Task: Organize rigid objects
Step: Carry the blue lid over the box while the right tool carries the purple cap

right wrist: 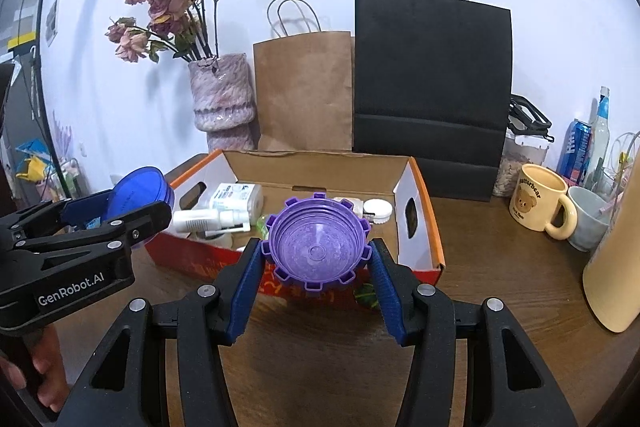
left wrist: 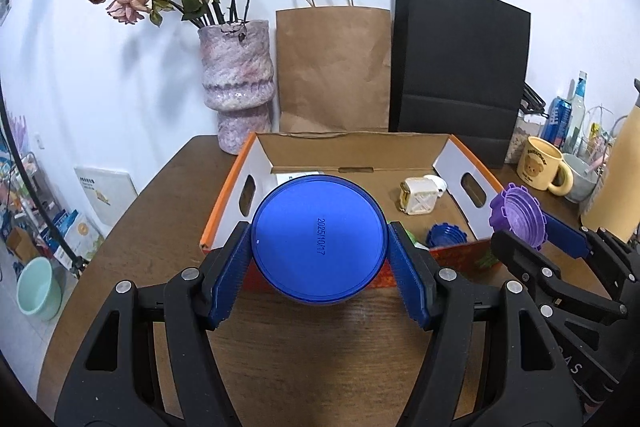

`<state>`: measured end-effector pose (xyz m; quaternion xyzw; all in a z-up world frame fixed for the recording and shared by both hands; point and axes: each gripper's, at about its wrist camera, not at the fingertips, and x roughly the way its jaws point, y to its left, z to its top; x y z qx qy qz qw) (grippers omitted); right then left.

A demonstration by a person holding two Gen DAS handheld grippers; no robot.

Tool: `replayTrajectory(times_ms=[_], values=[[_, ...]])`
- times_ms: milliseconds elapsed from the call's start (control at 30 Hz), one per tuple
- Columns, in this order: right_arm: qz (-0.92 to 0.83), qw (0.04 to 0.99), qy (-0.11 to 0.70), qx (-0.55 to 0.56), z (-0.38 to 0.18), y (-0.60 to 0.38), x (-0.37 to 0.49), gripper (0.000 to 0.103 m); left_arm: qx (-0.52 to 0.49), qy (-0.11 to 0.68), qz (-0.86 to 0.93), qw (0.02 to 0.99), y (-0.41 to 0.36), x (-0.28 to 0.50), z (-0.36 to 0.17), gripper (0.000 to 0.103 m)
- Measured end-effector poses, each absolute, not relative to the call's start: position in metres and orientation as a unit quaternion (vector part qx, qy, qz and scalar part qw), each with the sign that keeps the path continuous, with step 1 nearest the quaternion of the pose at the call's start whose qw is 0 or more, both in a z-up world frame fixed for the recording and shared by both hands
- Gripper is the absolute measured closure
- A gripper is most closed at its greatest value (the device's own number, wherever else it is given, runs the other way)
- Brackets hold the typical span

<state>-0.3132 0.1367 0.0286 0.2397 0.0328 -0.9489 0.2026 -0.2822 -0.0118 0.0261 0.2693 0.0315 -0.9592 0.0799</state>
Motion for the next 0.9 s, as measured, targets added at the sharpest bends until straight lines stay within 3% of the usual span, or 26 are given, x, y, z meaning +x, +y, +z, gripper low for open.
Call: replayTrajectory(times_ms=[900], values=[[-0.946,0.200,0.021,0.256,0.020,0.114,-0.382,0.045,0.275,0.043,-0.955,0.103,-0.030,-0.350,0.022,0.040]])
